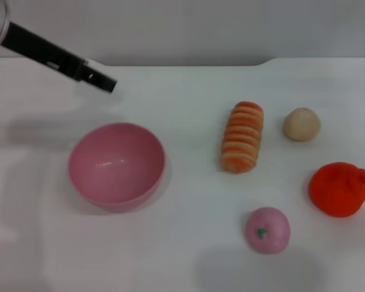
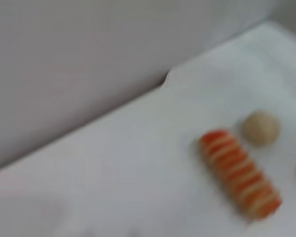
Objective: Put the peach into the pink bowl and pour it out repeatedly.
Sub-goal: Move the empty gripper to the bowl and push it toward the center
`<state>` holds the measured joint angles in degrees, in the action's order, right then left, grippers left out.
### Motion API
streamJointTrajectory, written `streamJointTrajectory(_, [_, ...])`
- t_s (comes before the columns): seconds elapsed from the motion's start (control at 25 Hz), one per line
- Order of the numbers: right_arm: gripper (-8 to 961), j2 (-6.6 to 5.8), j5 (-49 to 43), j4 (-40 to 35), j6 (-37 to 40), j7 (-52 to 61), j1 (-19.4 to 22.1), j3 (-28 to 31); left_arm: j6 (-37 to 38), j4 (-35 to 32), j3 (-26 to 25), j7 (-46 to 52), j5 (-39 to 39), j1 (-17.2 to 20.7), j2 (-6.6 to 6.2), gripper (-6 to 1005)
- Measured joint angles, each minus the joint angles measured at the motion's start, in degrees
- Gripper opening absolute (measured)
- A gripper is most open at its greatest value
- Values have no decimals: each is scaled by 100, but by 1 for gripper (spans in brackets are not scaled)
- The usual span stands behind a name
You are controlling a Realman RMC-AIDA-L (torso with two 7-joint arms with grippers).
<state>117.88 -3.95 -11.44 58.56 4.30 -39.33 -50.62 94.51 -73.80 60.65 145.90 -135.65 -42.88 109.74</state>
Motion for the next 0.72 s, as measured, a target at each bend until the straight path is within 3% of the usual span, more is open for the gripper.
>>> streamJointTrajectory(0.24, [559,27,-6,-1,8,10,7,-1,273,-103,24,154,-1604,-212,435,670])
streamJointTrajectory(0.44, [559,32,-42,28,7,87,-4,-6,8,165,36,120,-2333,-276,751,671])
streamJointTrajectory(0.72, [559,43,-45,37,8,148,-15,-11,-248,519,97,168,-2410,-205,783,671])
